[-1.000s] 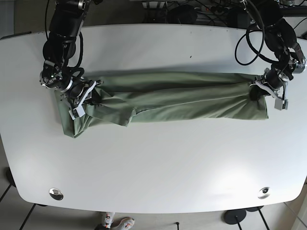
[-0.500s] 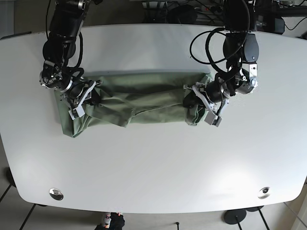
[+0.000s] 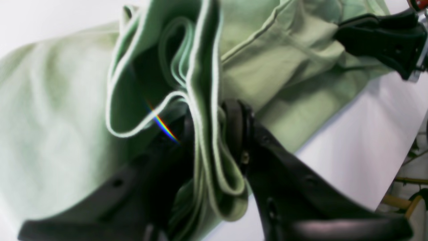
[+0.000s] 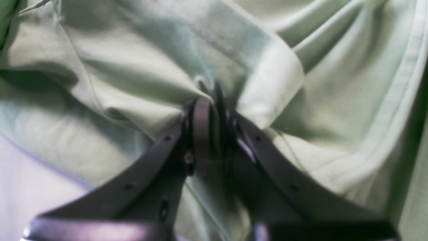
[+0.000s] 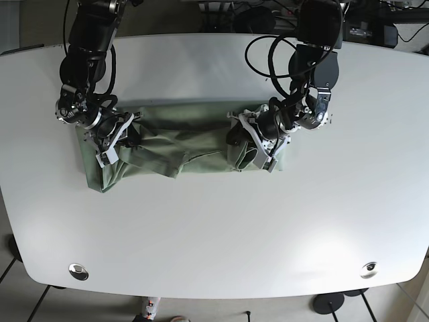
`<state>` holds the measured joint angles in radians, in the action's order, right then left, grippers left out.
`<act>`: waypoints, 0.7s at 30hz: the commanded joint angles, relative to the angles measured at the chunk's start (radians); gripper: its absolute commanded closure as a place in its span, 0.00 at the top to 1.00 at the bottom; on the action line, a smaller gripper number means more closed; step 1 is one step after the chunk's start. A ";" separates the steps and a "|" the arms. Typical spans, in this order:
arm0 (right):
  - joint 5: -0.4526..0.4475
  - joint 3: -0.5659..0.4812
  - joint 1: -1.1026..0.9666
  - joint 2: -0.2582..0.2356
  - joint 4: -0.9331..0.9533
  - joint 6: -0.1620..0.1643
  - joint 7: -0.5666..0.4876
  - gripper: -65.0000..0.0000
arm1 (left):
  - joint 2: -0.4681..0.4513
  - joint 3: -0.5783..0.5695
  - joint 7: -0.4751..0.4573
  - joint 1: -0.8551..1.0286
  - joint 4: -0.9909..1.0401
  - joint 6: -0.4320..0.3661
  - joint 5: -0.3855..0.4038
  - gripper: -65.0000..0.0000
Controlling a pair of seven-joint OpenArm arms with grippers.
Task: Fold the T-shirt properly
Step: 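Grasp the strip's end with the left gripper and fold it toward the right gripper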
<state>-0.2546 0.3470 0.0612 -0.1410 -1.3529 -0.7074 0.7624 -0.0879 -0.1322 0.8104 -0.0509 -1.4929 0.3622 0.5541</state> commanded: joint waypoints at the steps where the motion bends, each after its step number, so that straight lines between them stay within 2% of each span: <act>1: 0.031 -0.002 0.004 -0.006 -0.003 0.009 0.032 0.10 | 0.009 -0.007 -0.018 -0.042 -0.016 0.007 -0.012 0.25; 3: 0.031 -0.002 0.004 -0.006 -0.003 0.009 0.032 0.10 | 0.009 -0.044 -0.018 -0.057 -0.016 -0.018 -0.055 0.41; 6: 0.031 -0.002 0.004 -0.006 -0.003 0.009 0.033 0.10 | 0.009 -0.148 -0.018 -0.096 -0.022 -0.125 -0.068 0.59; 10: 0.031 -0.002 0.004 -0.006 -0.003 0.009 0.041 0.10 | 0.003 -0.291 -0.018 -0.142 -0.044 -0.128 -0.068 0.61; 14: 0.031 -0.002 0.004 -0.006 -0.003 0.009 0.053 0.10 | 0.004 -0.294 -0.024 -0.148 -0.116 -0.133 -0.072 0.61; 17: -0.013 0.002 0.004 -0.007 -0.003 0.009 0.053 0.10 | 0.003 -0.188 -0.026 -0.145 -0.143 -0.133 -0.073 0.60; 19: -0.087 0.004 0.004 -0.015 -0.004 0.009 0.055 0.10 | -0.003 -0.100 -0.019 -0.139 -0.154 -0.128 -0.073 0.60; 21: -0.191 0.005 0.004 -0.036 -0.055 0.009 0.082 0.11 | -0.065 -0.067 -0.021 -0.088 -0.171 -0.127 -0.070 0.60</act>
<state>-0.4423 0.3470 0.0479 -0.1589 -1.3865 -0.6960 0.8688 -0.1543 -0.1970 0.7967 -0.1287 -1.6440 0.2272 0.4709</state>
